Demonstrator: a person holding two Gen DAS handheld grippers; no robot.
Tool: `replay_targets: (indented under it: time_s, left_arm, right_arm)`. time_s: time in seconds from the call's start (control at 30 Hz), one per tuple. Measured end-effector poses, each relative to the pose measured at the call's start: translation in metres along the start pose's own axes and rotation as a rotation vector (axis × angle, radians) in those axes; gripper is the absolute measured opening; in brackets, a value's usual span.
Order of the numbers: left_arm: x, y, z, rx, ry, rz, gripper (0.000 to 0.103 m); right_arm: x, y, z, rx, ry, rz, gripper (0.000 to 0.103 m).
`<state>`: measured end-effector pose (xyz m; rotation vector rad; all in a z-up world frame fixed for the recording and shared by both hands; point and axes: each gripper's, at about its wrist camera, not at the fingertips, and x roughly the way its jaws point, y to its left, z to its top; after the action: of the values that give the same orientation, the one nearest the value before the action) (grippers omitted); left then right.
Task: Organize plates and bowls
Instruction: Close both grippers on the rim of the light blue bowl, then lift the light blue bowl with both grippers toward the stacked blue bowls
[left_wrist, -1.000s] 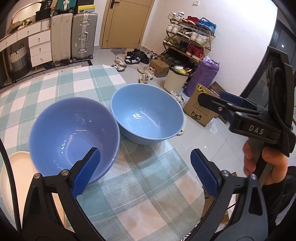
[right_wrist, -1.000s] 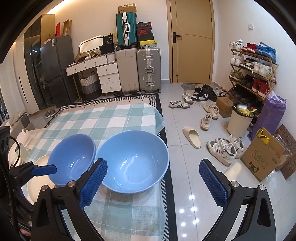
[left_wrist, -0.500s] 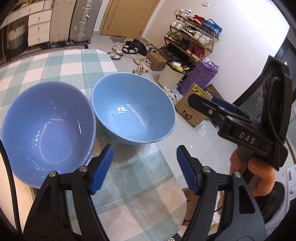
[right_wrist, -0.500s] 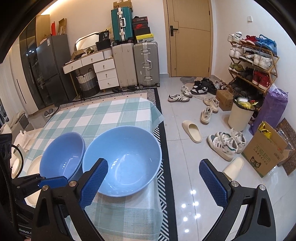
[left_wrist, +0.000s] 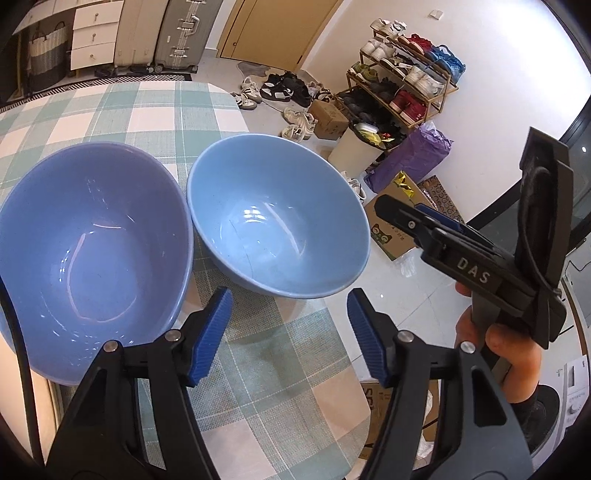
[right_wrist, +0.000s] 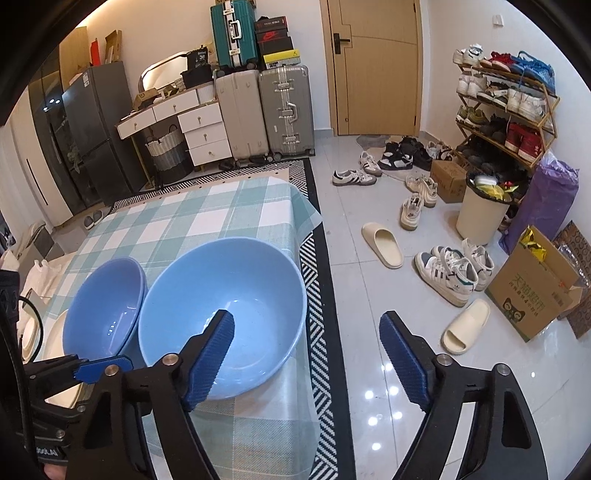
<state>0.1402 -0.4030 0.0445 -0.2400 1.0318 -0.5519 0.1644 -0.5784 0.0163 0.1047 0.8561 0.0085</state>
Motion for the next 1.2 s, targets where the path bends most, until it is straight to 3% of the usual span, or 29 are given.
replay_targets:
  time_s: [0.3,0.63,1.1,1.2]
  left_arm:
    - [0.015,0.003,0.004,-0.008,-0.012,0.023,0.062]
    - [0.022,0.004,0.008,0.000,-0.024,0.044,0.060]
    - [0.029,0.001,0.010,0.063,-0.043,0.098,0.045]
    - [0.029,0.002,0.011,0.073,-0.043,0.107,0.044]
  right_arm:
    - [0.030,-0.004,0.002,0.015,0.044,0.003,0.071]
    - [0.050,-0.004,-0.001,0.004,0.061,-0.006,0.040]
    - [0.058,0.001,-0.004,-0.025,0.061,0.002,0.012]
    - [0.057,0.006,-0.005,-0.041,0.057,-0.011,0.011]
